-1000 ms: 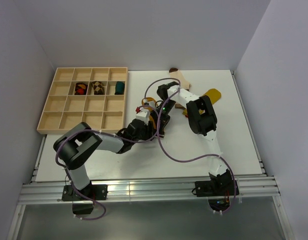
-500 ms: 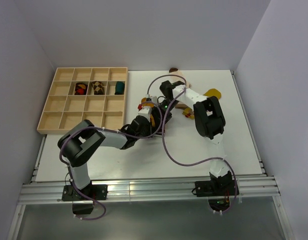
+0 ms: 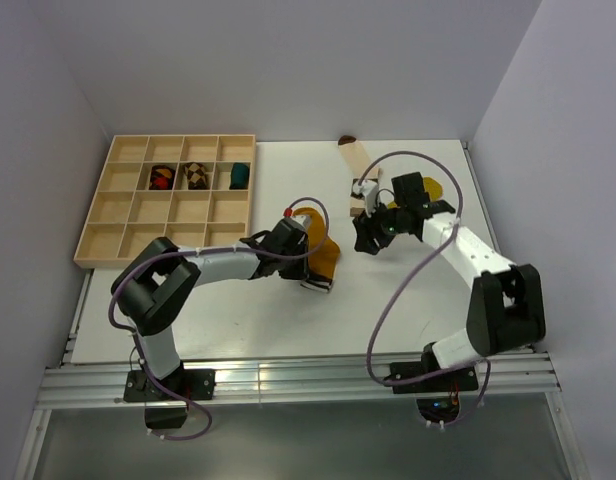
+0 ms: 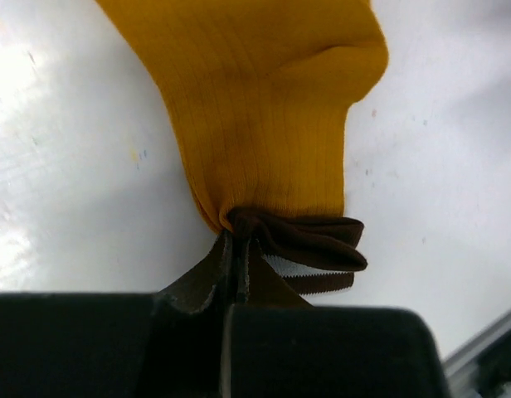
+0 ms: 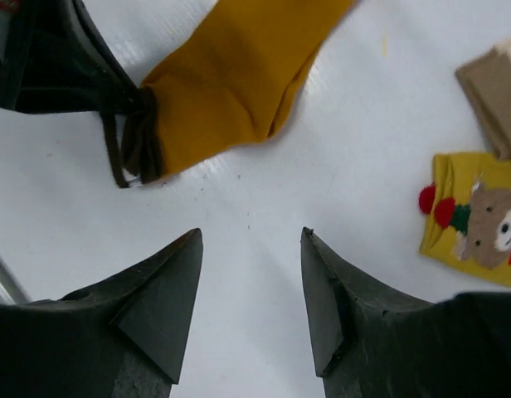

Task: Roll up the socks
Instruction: Roll the sock at the center of the board.

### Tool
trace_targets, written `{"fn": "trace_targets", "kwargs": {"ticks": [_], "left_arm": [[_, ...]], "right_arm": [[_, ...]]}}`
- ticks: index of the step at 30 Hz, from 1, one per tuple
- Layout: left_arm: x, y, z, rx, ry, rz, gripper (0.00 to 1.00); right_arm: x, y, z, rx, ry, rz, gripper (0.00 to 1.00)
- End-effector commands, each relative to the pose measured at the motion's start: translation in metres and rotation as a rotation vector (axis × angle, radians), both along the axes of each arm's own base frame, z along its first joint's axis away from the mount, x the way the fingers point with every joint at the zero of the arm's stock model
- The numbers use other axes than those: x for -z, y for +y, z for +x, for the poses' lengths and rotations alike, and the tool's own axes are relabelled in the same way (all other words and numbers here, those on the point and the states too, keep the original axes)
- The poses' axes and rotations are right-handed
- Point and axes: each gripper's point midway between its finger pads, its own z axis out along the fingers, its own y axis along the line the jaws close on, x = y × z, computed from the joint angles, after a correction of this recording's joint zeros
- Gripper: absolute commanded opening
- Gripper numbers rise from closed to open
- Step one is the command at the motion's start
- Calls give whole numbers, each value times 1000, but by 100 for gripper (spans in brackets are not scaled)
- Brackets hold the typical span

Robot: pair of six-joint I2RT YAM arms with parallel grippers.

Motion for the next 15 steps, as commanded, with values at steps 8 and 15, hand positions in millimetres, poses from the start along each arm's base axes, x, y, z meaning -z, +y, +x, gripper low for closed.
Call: {"fn": "trace_targets", "kwargs": {"ticks": [8,15], "left_arm": [[9,27,-66,7,524,-6,0],[11,21,-71,-10,641,-25,0]], "right_arm": [[0,58,-56,-346,-513,-42,58],[7,88,-94,-516,-623,-49,60]]}}
